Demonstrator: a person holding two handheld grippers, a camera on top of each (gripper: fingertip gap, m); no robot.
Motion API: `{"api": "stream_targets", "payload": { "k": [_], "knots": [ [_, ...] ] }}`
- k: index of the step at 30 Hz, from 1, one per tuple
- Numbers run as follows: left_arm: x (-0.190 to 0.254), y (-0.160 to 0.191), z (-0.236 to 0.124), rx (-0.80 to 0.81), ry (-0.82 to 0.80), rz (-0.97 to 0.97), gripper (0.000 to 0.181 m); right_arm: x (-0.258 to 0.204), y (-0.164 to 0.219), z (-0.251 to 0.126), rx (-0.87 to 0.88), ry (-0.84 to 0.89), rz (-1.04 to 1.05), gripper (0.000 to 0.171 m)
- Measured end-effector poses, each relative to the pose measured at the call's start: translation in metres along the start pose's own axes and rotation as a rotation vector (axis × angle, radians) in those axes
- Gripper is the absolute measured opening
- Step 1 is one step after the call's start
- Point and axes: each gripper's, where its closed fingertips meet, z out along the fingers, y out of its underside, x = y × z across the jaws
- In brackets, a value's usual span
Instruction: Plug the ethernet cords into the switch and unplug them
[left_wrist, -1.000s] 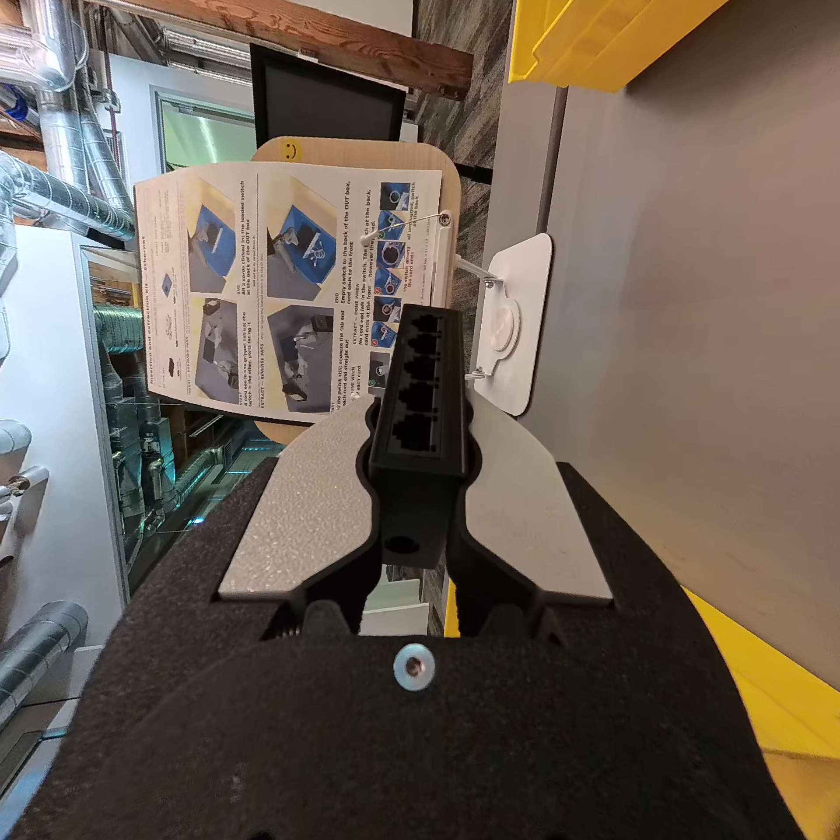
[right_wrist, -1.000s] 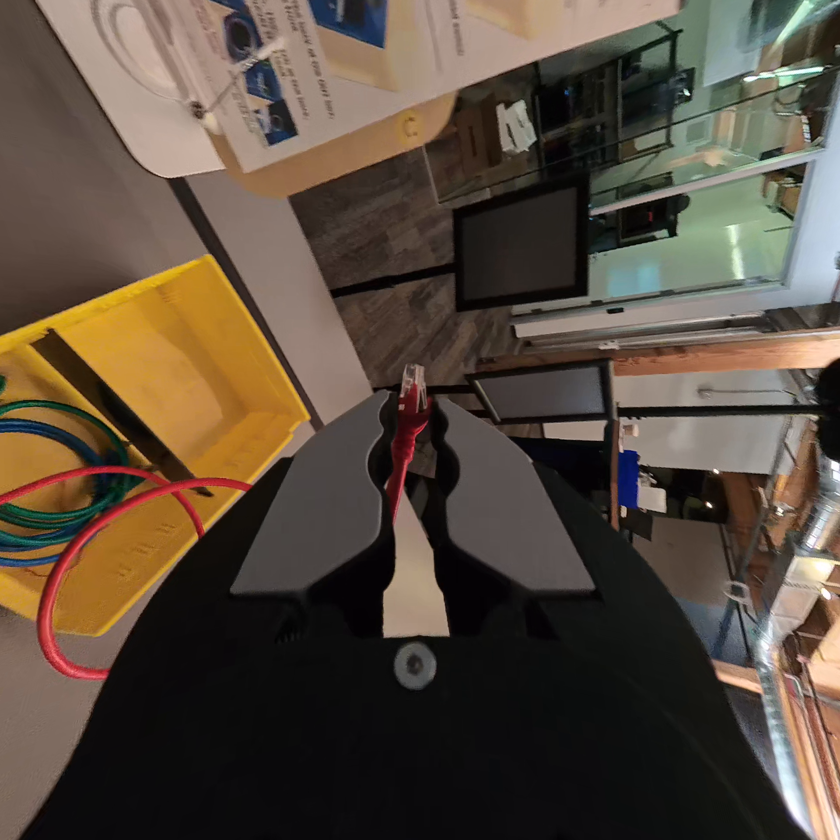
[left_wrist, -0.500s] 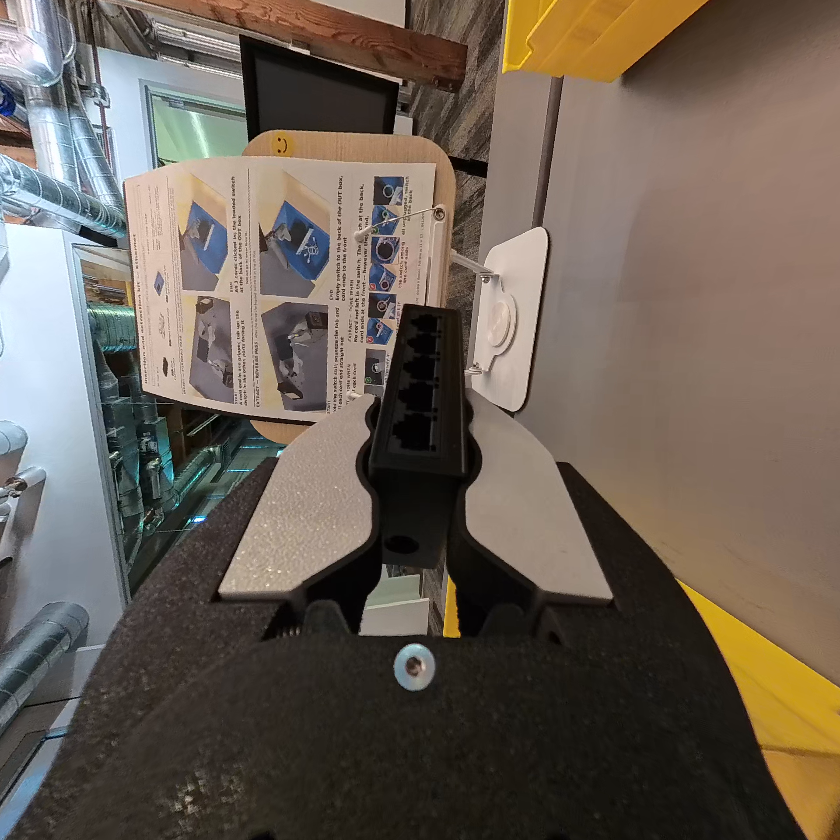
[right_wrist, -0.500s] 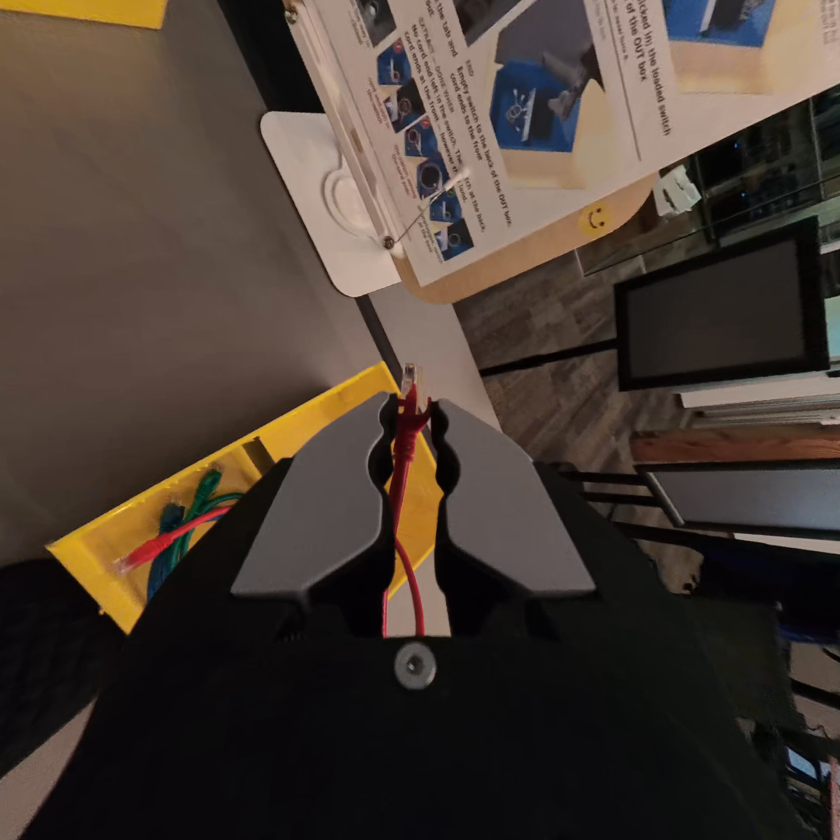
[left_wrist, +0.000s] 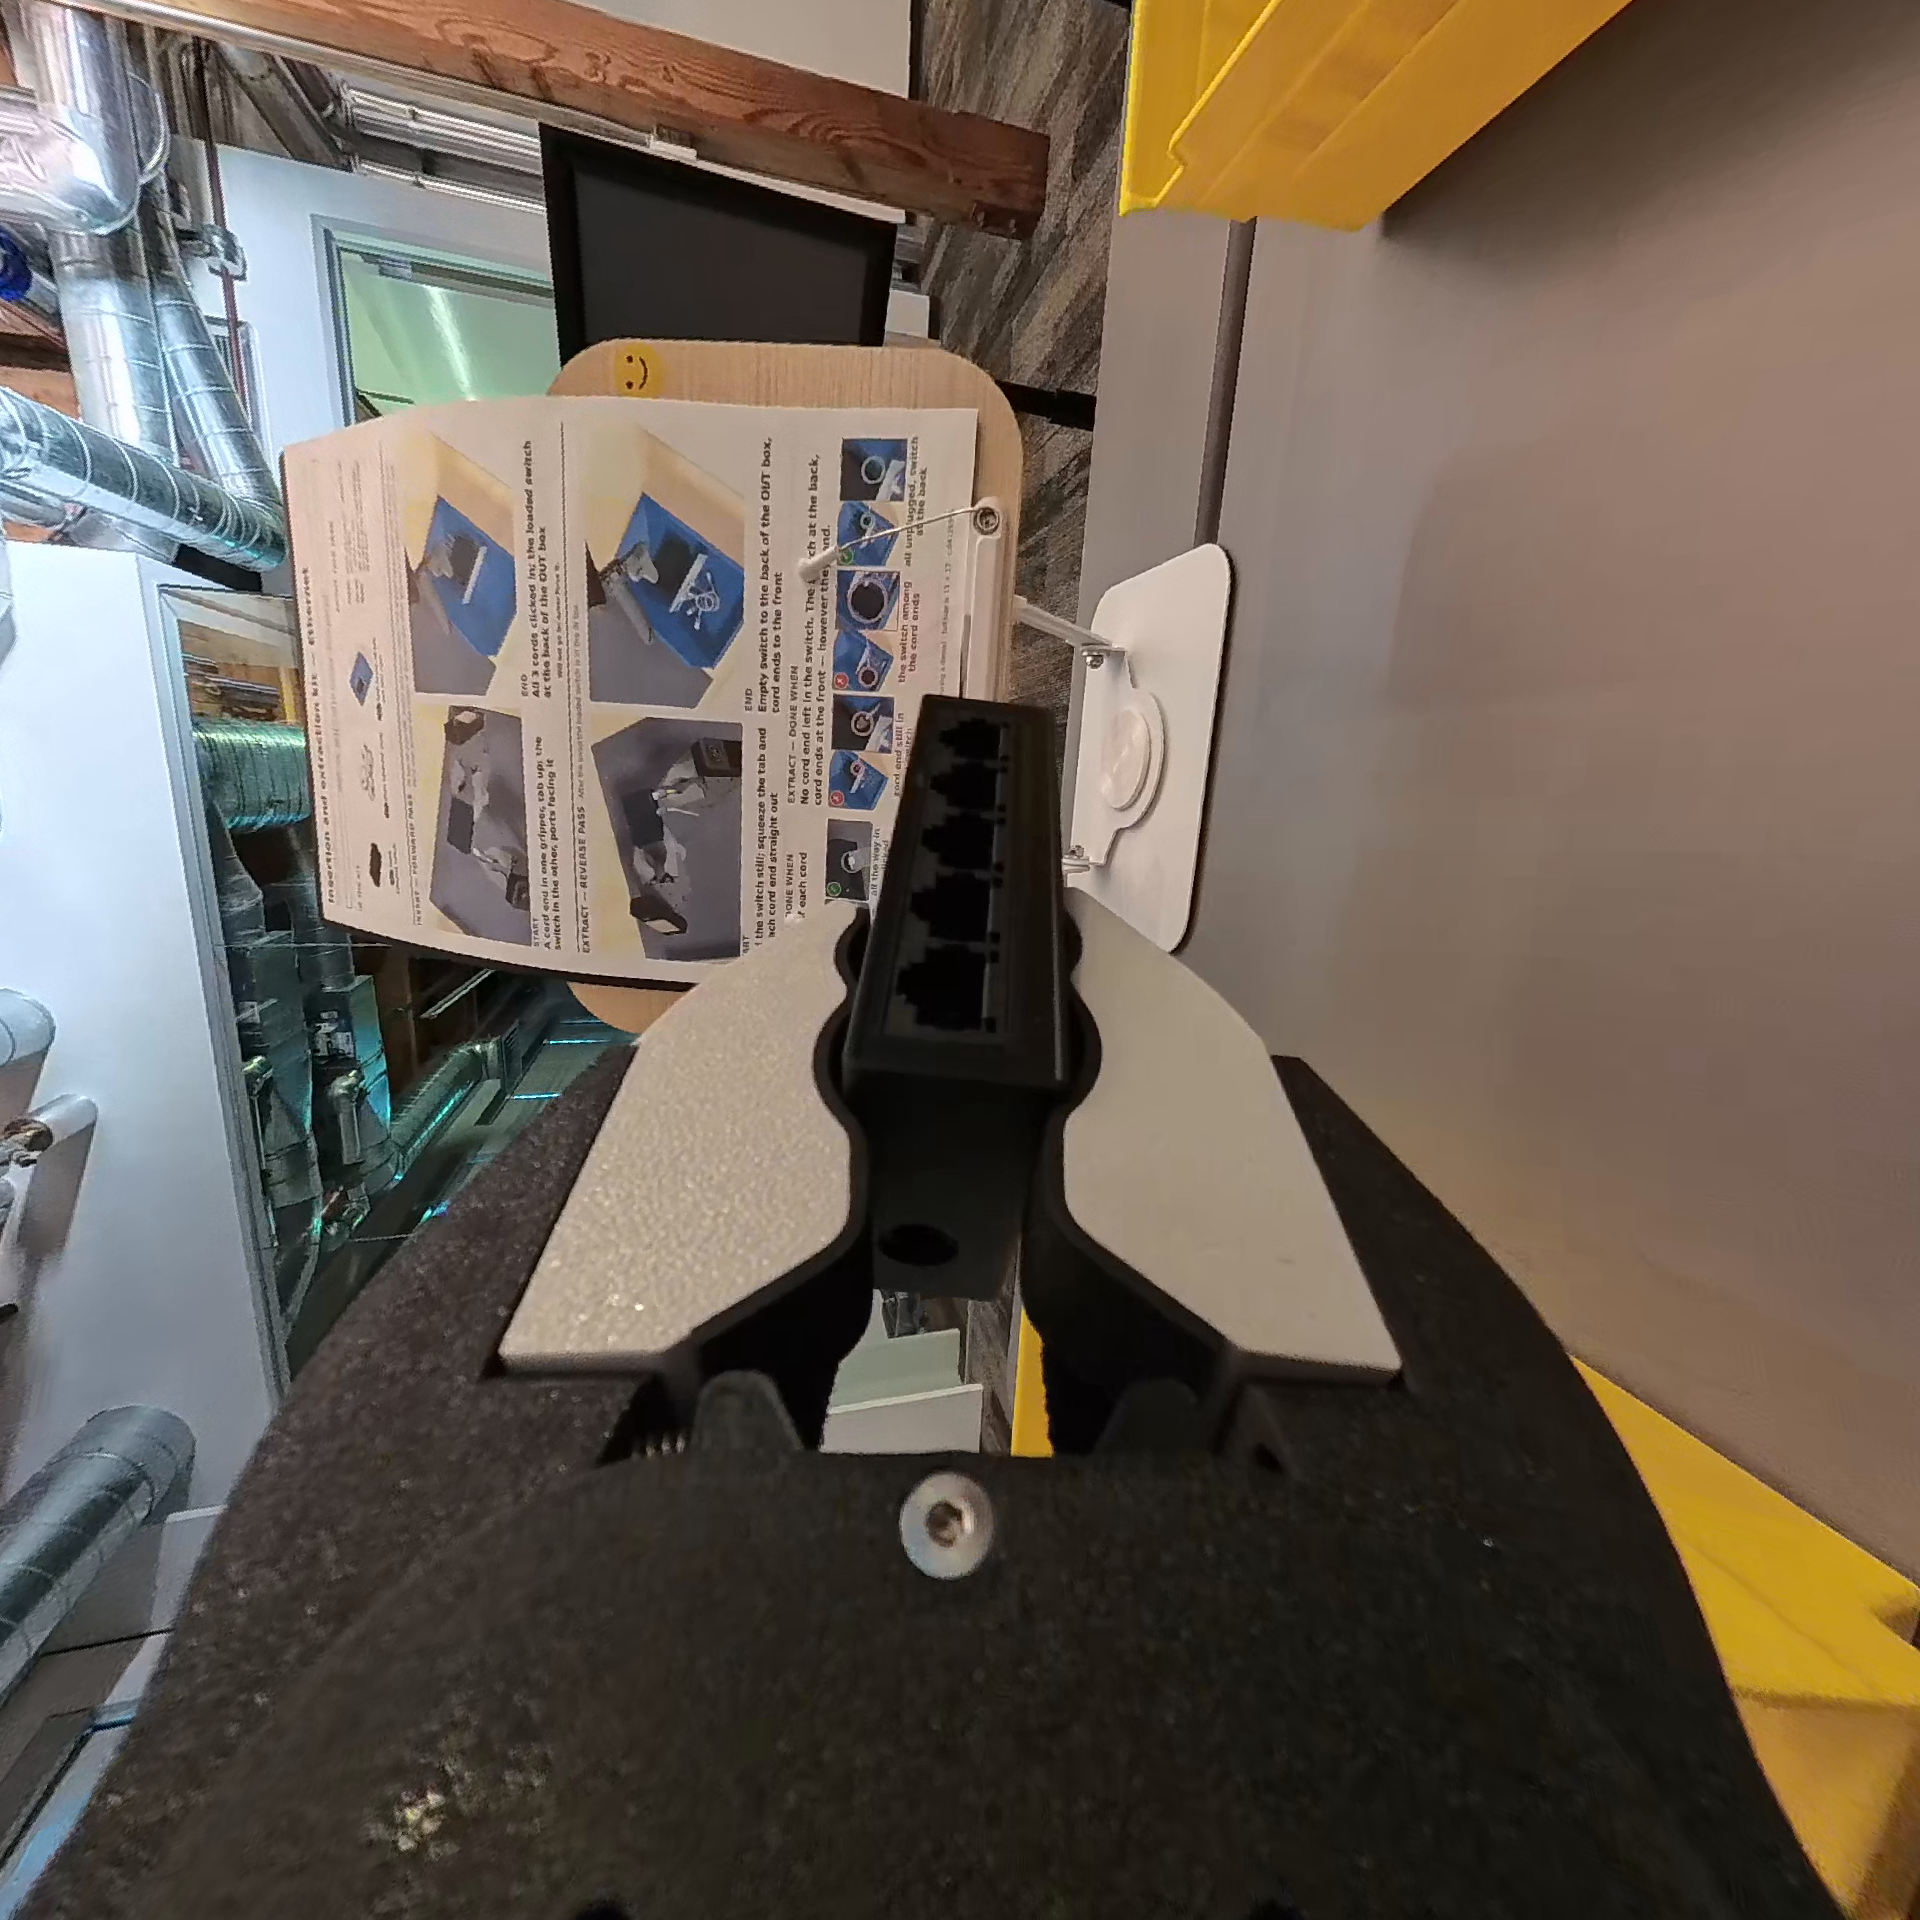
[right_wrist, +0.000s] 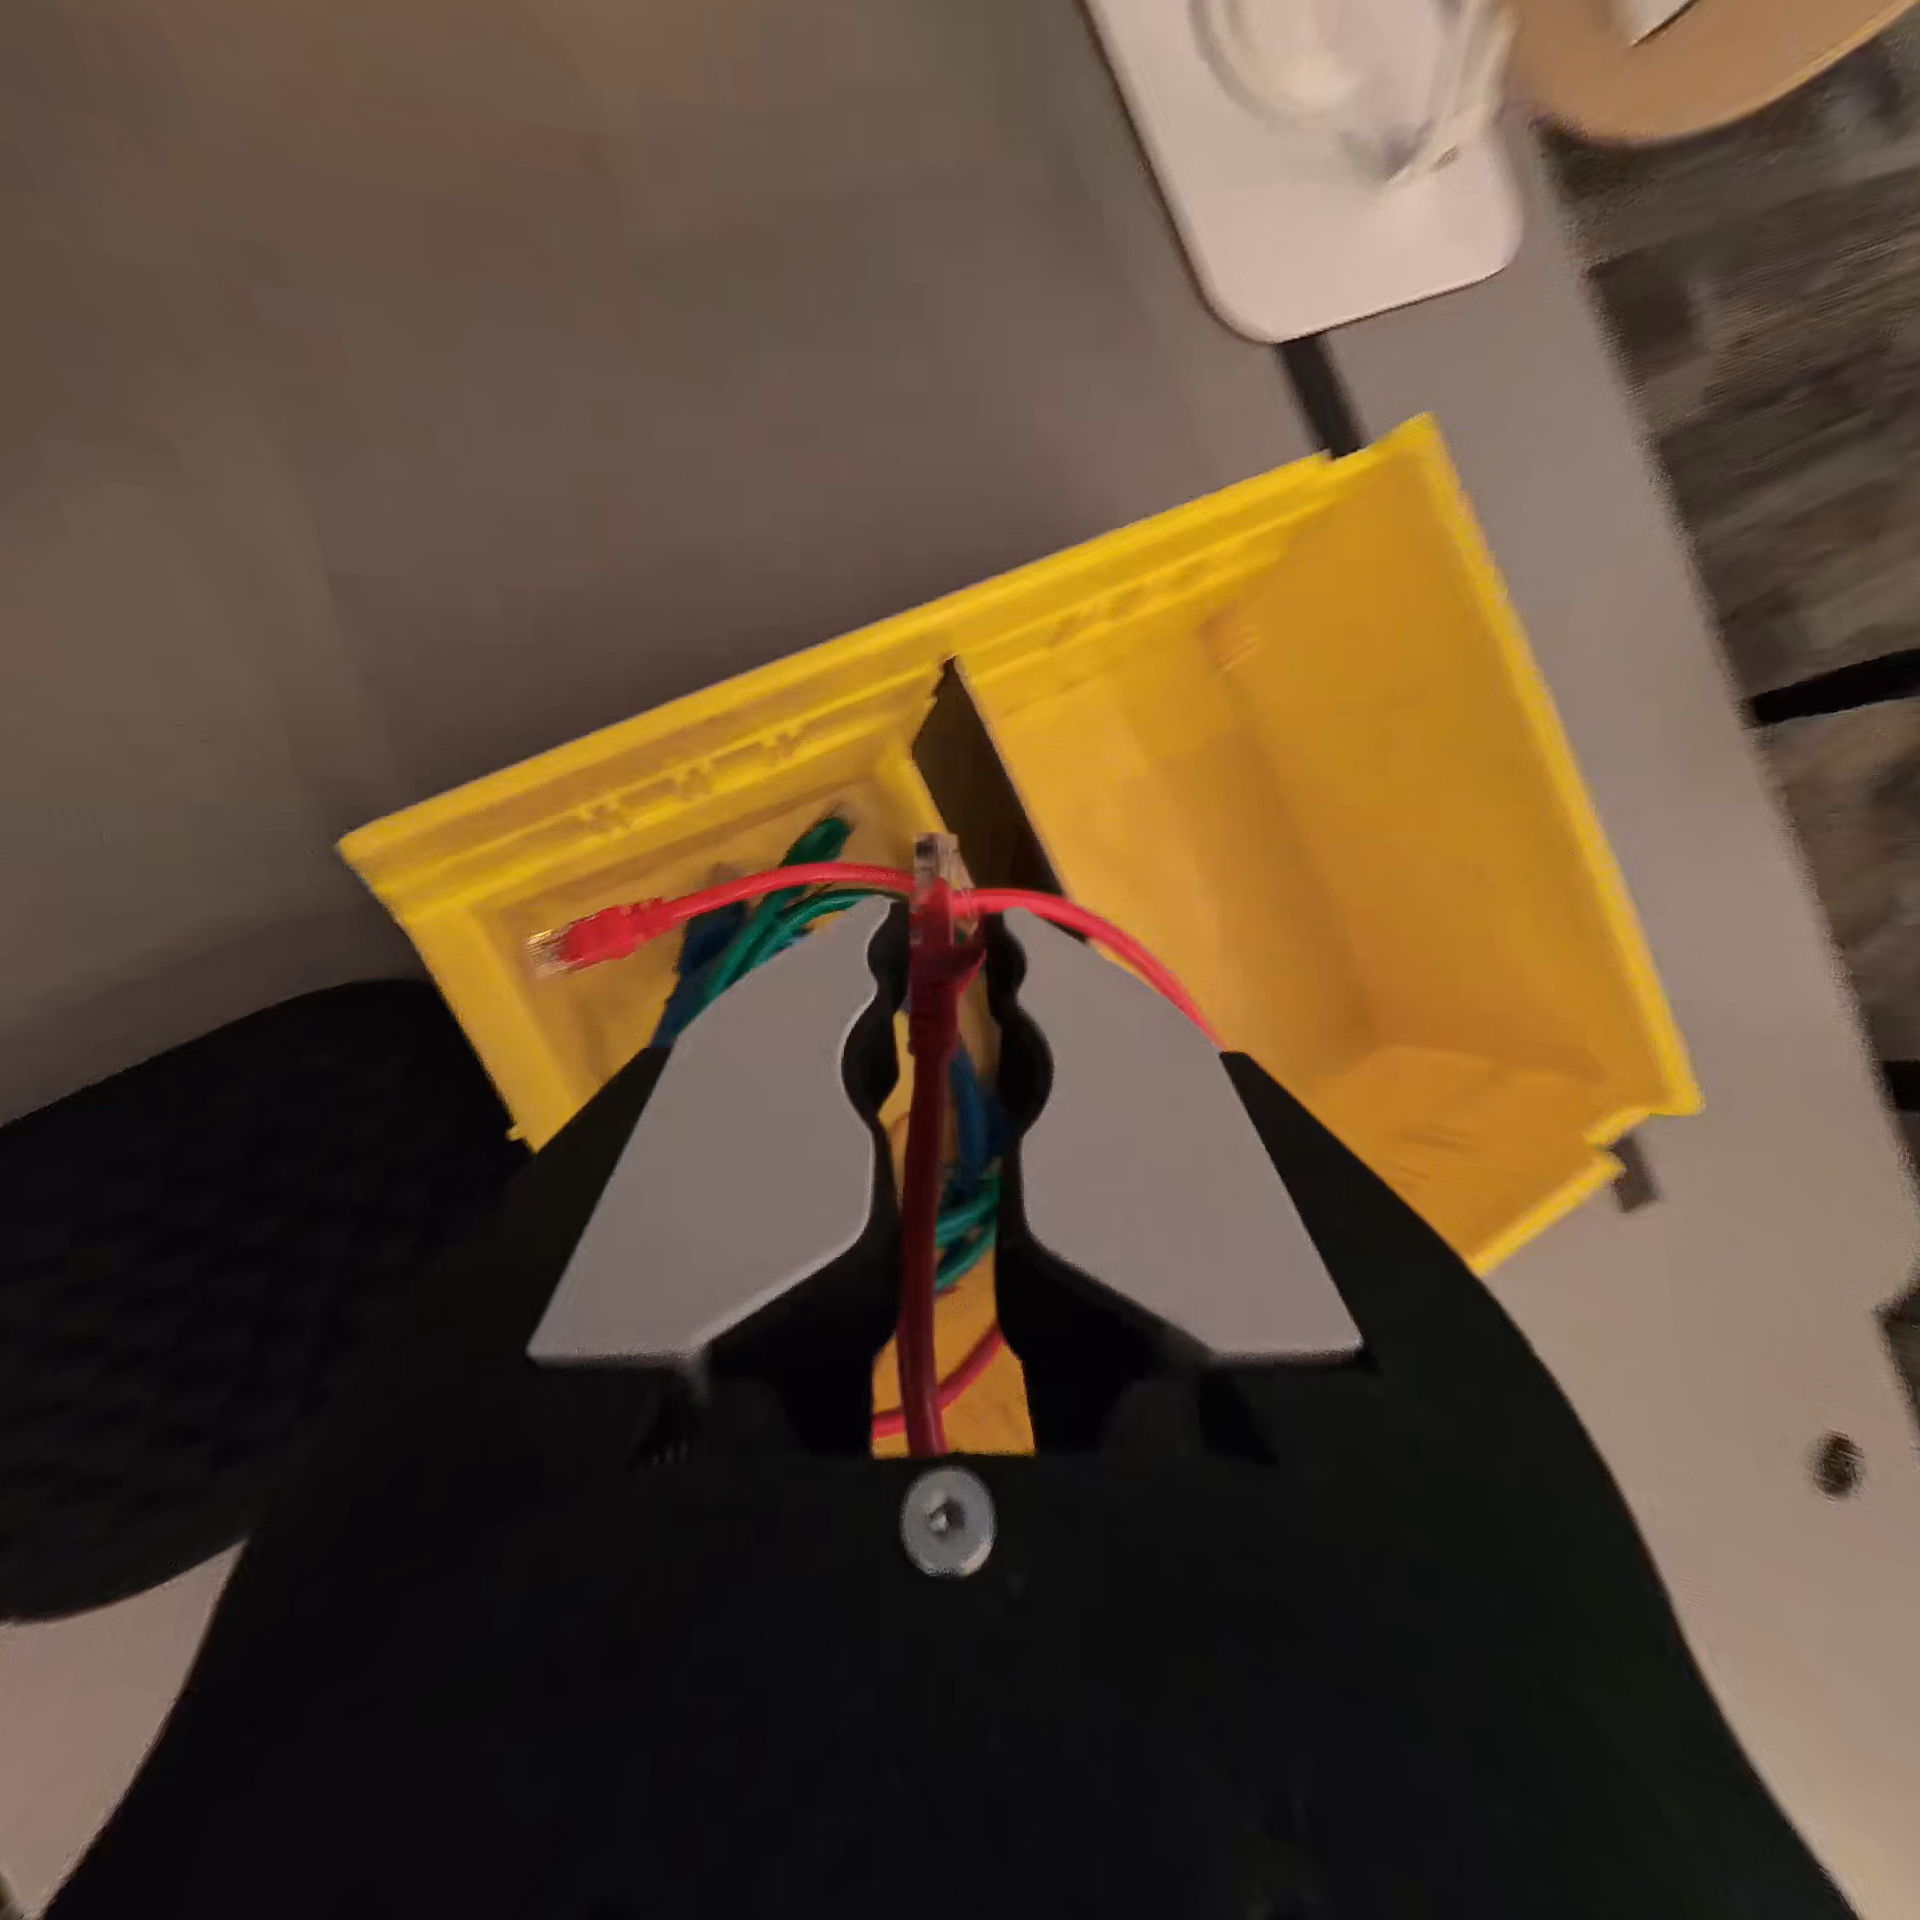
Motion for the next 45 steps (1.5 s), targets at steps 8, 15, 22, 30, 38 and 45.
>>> {"api": "stream_targets", "payload": {
  "k": [8,15,22,30,38,45],
  "knots": [
    [0.008,-0.002,0.005,-0.01,0.021,0.023,0.031,-0.048,0.01,0.05,-0.075,-0.213,0.025,0.016],
    [0.008,-0.002,0.003,-0.013,0.022,0.025,0.031,-0.047,0.014,0.06,-0.17,-0.158,0.027,0.027],
    [0.004,-0.002,0.0,0.028,0.045,-0.043,0.031,-0.034,-0.023,0.001,-0.012,-0.064,0.007,0.039],
    [-0.007,-0.004,-0.011,0.18,0.154,-0.271,0.031,-0.036,-0.079,-0.039,0.199,0.102,-0.114,0.04],
    [-0.006,-0.016,-0.036,0.385,0.387,-0.473,0.031,-0.113,-0.216,-0.013,0.644,0.351,-0.501,0.039],
    [0.019,-0.028,-0.043,0.425,0.515,-0.399,0.031,-0.158,-0.258,0.032,0.662,0.199,-0.628,0.03]
  ]
}}
